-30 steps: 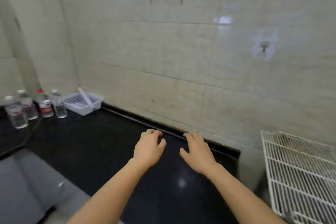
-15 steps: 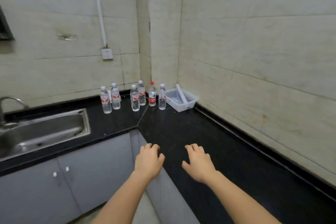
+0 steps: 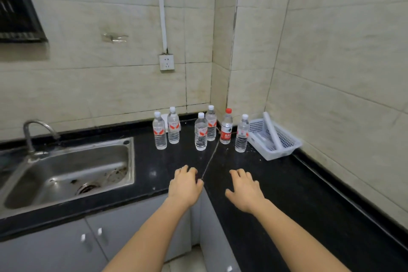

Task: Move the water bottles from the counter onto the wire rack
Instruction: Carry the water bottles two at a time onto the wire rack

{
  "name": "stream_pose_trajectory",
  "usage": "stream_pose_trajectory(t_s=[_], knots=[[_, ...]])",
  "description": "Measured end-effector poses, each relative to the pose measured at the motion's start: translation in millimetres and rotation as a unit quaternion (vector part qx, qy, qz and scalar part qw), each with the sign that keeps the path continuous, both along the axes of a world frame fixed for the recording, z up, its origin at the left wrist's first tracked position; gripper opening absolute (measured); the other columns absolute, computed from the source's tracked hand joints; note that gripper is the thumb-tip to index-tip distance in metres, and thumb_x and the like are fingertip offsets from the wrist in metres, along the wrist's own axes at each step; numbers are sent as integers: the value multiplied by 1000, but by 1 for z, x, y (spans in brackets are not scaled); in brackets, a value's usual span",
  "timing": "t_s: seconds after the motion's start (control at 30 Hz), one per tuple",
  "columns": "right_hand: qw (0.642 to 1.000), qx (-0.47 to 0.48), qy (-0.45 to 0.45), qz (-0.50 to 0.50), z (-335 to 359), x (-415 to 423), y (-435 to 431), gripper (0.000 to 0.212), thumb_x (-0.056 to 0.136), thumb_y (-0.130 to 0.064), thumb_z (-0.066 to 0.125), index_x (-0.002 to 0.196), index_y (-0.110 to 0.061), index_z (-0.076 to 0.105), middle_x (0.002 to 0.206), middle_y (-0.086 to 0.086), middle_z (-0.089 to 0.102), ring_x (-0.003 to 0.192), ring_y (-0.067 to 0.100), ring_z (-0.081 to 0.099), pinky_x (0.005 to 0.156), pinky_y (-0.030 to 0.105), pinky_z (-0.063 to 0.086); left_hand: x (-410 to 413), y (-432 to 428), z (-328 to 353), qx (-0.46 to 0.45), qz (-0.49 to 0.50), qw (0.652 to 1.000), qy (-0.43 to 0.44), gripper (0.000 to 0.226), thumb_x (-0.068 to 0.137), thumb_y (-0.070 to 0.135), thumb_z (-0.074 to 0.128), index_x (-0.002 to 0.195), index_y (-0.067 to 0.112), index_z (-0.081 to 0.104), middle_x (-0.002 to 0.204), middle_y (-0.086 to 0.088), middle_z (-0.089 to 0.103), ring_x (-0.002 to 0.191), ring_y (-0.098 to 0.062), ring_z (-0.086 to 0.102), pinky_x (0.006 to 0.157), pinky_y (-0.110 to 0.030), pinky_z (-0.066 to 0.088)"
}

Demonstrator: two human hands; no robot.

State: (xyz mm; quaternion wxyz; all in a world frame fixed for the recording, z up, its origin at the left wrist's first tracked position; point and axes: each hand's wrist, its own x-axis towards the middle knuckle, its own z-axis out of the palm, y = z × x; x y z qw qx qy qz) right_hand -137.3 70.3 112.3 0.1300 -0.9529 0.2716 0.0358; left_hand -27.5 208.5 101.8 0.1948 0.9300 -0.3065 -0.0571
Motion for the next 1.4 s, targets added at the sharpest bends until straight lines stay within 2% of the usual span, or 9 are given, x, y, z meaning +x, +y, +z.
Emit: stream_pose_trajectory(t_s=[0.27,0.43,0.63,0.8,0.87,0.97,1.1,1.23,1.4], knots=[[999,14,19,46,-20,136,-17,63,94,-35,50,147,-13,25,147,7,32,135,29,32,107,47,34,128,-10,-28,1,64,997,45,43,94,31,42,134,16,45,151,-8,33,140,-25,26,107,-40,36],[998,21,25,50,-35,233,-24,63,93,-35,52,146,-13,27,148,8,33,135,30,32,108,49,34,224,-11,-51,-3,83,995,63,46,93,32,45,136,16,44,150,-7,35,138,-25,30,107,-40,37],[999,28,23,22,-36,363,-38,65,93,-35,52,148,-13,25,150,10,32,139,29,30,111,47,33,362,-18,-55,-63,81,992,66,41,91,29,52,130,15,49,135,-7,49,123,-25,45,100,-37,40],[999,43,1,-4,-35,443,-51,68,93,-33,55,149,-15,22,149,8,33,136,28,34,111,47,35,442,-32,-43,-133,60,987,61,42,92,33,54,130,17,48,138,-6,49,123,-22,48,98,-36,41],[999,38,-25,-6,-33,467,-58,66,93,-34,55,148,-16,23,147,9,36,133,28,37,108,47,37,465,-38,-40,-151,35,986,57,48,92,35,53,136,19,43,142,-4,45,127,-21,45,101,-36,40],[998,20,-53,-2,-28,499,-71,68,94,-32,54,150,-16,18,148,9,34,133,28,37,106,46,38,490,-47,-38,-164,-28,984,58,52,92,39,52,140,24,38,145,2,42,129,-15,43,99,-28,38],[999,-6,-35,14,-24,530,-83,69,96,-28,49,153,-16,12,153,9,30,135,30,34,105,46,38,505,-57,-39,-131,-123,982,66,53,90,38,55,140,29,39,143,9,43,127,-9,42,101,-24,37],[999,-27,-25,26,-30,540,-86,58,97,-28,49,148,-18,23,146,8,41,130,28,41,101,45,40,510,-60,-43,-129,-161,977,53,45,91,35,54,135,32,46,138,8,52,122,-8,46,99,-22,37],[996,-54,-69,33,-36,522,-85,40,98,-28,48,135,-15,39,128,7,54,116,25,51,91,37,43,513,-55,-41,-98,-165,981,30,49,91,36,56,138,32,44,136,5,54,124,-11,46,103,-29,41]])
